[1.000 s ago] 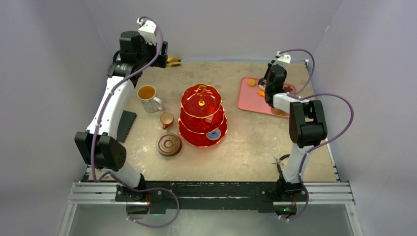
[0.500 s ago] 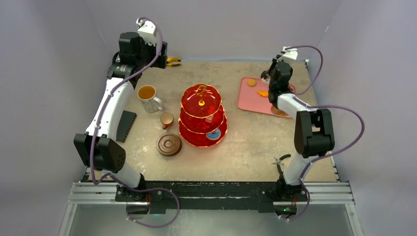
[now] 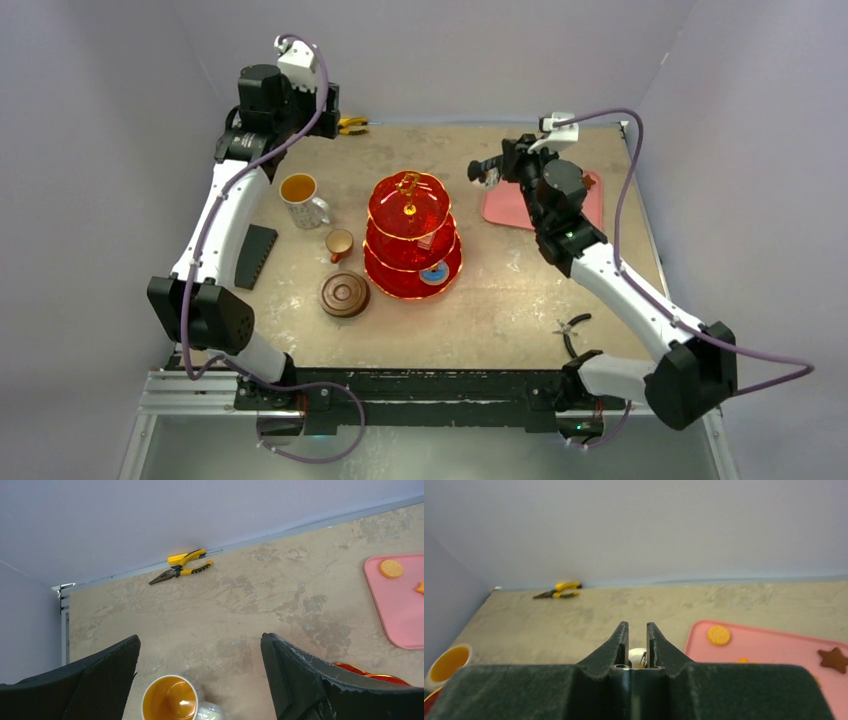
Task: Serve the afternoon tea
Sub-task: Pick up the desert from the tray.
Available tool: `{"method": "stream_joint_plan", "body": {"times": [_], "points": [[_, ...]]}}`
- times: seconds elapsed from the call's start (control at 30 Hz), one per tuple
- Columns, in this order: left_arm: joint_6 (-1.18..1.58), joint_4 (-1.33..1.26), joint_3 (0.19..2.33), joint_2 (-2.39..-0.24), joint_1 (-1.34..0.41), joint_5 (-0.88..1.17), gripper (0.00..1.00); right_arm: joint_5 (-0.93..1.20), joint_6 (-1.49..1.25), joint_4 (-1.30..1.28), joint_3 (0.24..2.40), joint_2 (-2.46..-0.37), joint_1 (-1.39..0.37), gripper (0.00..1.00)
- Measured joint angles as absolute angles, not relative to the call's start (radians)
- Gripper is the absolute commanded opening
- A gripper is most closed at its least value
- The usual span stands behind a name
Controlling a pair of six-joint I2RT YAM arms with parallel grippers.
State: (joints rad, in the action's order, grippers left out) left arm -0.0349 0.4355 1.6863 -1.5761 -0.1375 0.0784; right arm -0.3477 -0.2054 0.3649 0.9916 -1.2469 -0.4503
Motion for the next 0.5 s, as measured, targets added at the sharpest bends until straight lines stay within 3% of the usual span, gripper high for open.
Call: {"method": "stream_joint_plan", "body": {"times": [0.13,0.5], "points": [[-0.038,0.445,1.686,-1.565,-0.138,0.137,0.9,-0.326,-0.242,0.259,0.939,-1.146,-0.494,0.0],[-0.134,0.587,1.695,-1.559,-0.198,0.61,0.96,-0.189,-0.337,0.051,0.876,-0.912,-0.555,0.0]]}}
